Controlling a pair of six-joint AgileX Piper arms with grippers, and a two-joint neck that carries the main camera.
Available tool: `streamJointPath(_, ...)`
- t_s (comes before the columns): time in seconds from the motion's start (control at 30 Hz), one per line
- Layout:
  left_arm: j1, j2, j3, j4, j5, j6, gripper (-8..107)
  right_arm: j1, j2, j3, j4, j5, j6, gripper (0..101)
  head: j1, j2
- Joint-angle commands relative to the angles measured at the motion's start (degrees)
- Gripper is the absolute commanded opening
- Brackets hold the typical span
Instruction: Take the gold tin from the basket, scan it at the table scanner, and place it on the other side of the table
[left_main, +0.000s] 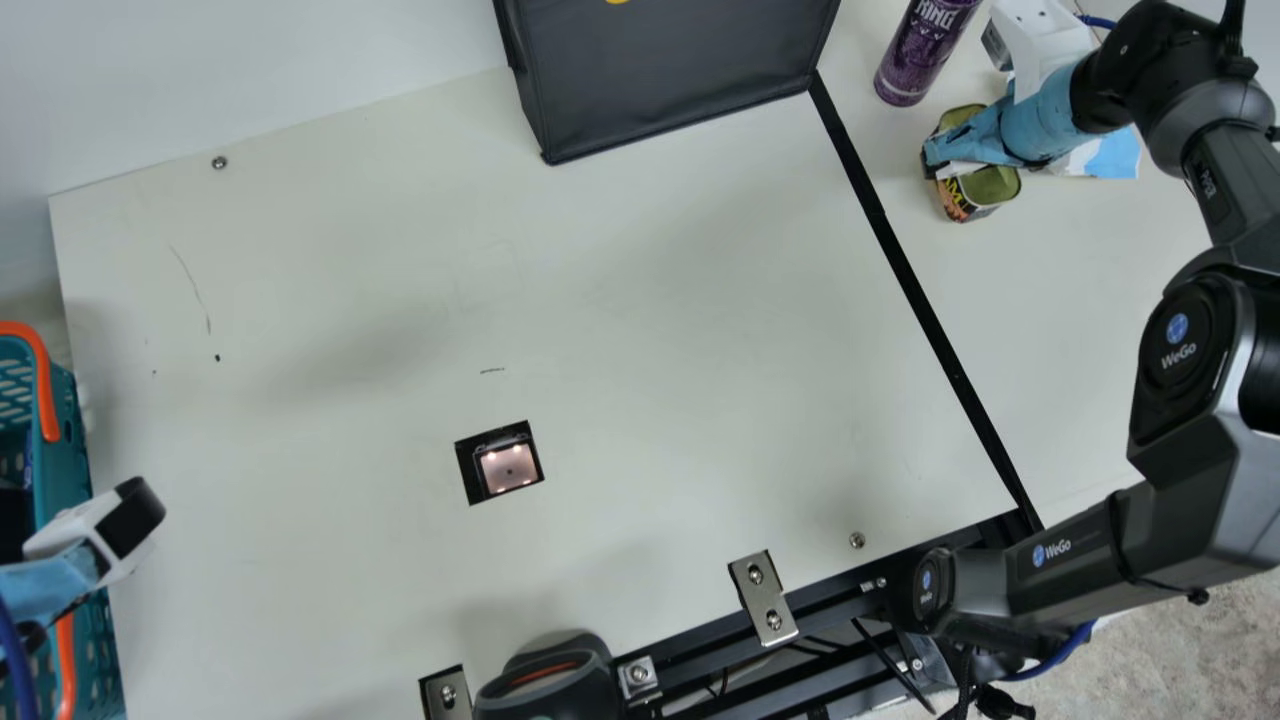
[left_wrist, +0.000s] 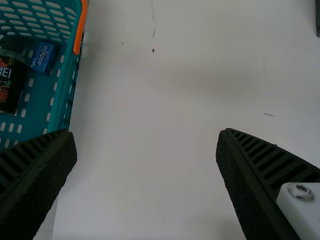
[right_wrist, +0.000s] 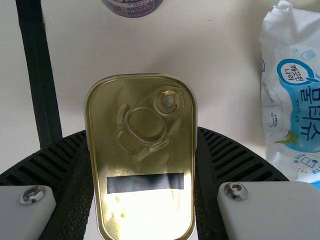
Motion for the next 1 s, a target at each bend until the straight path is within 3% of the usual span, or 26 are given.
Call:
streamJointPath(0.0,0.0,0.0,0.0,0.0,0.0,0.0,90,-0.1,0.2,0.1,0.2,-0.2,0.0,3,-1.7,-0.1)
streamJointPath(0.9,0.0,0.0,0.0,0.0,0.0,0.0,90,-0.7,1.2,0.9,2.7,-2.3,-1.8,94,-1.7,-0.1)
streamJointPath(0.97,0.0,0.0,0.0,0.0,0.0,0.0,90,-0.7,0.9,1.0,3.0,-2.6,-1.8,95,-1.7,-0.1)
